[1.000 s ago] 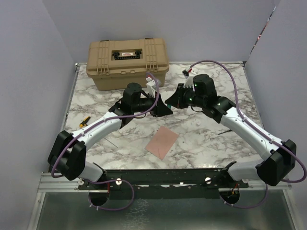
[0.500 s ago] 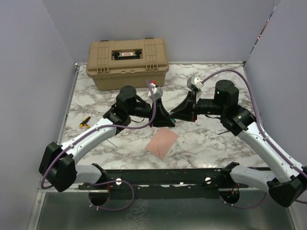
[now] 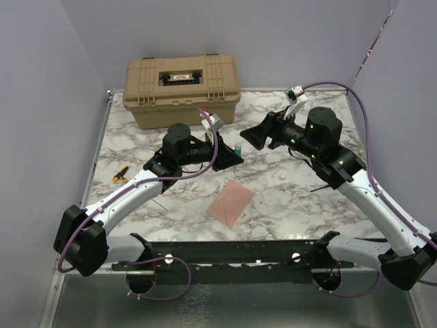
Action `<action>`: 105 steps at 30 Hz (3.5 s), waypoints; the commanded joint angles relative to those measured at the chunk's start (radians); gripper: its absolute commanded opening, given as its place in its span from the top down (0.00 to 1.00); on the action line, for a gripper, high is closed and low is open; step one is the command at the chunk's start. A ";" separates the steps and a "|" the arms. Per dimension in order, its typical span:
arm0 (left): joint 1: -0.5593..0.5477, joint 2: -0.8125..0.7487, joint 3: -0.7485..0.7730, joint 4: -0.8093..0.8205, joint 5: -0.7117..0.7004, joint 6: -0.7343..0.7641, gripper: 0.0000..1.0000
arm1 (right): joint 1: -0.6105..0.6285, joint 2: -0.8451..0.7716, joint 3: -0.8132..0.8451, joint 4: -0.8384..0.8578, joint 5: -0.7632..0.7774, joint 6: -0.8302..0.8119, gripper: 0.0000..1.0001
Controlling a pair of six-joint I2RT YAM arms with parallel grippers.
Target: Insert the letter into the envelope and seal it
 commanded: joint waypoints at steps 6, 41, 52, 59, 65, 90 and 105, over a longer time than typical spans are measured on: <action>-0.001 0.011 0.015 -0.003 -0.168 -0.058 1.00 | 0.035 0.082 0.020 -0.025 0.200 0.171 0.26; -0.001 0.011 0.063 -0.016 -0.124 -0.115 1.00 | 0.071 0.210 0.142 -0.154 -0.017 0.094 0.57; -0.001 0.004 0.065 -0.016 -0.124 -0.120 1.00 | 0.072 0.215 0.143 -0.170 -0.028 0.088 0.63; -0.001 -0.008 0.059 -0.017 -0.112 -0.120 1.00 | 0.071 0.209 0.145 -0.169 -0.049 0.070 0.93; -0.001 -0.040 0.046 -0.014 -0.030 -0.093 1.00 | 0.071 0.158 0.113 -0.135 -0.233 -0.104 1.00; -0.001 -0.182 -0.003 -0.015 -0.075 -0.001 1.00 | 0.071 0.125 0.143 -0.111 -0.100 0.027 0.36; -0.001 -0.172 -0.013 -0.012 -0.113 -0.008 1.00 | 0.072 0.137 0.075 -0.008 -0.083 0.110 0.78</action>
